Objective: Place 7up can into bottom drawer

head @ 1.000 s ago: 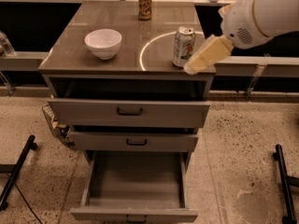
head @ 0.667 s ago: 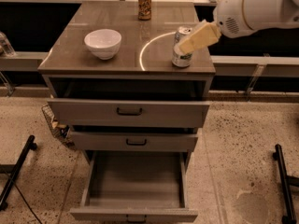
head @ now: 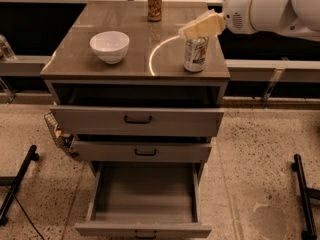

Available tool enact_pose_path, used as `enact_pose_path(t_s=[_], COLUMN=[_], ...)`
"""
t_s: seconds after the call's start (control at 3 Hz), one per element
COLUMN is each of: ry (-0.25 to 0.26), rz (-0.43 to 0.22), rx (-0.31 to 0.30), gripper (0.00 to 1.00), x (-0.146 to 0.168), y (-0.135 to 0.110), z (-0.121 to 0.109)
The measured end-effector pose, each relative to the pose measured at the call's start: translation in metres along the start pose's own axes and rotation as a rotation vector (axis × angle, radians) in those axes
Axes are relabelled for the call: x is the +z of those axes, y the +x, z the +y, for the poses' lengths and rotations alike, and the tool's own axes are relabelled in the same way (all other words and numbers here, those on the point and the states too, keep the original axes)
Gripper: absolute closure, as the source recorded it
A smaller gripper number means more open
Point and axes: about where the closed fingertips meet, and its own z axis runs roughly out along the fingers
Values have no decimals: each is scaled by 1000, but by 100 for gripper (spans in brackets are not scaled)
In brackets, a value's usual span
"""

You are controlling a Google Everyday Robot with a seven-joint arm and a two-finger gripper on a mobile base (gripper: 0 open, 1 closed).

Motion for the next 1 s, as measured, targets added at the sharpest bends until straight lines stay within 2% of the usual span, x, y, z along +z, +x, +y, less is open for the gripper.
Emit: enact_pose_path(t_s=[0.67, 1.0], ry=[32, 39], rz=[-97, -122], rx=[82, 106], gripper=[0, 0], x=[17, 18], y=[18, 27], z=[-22, -30])
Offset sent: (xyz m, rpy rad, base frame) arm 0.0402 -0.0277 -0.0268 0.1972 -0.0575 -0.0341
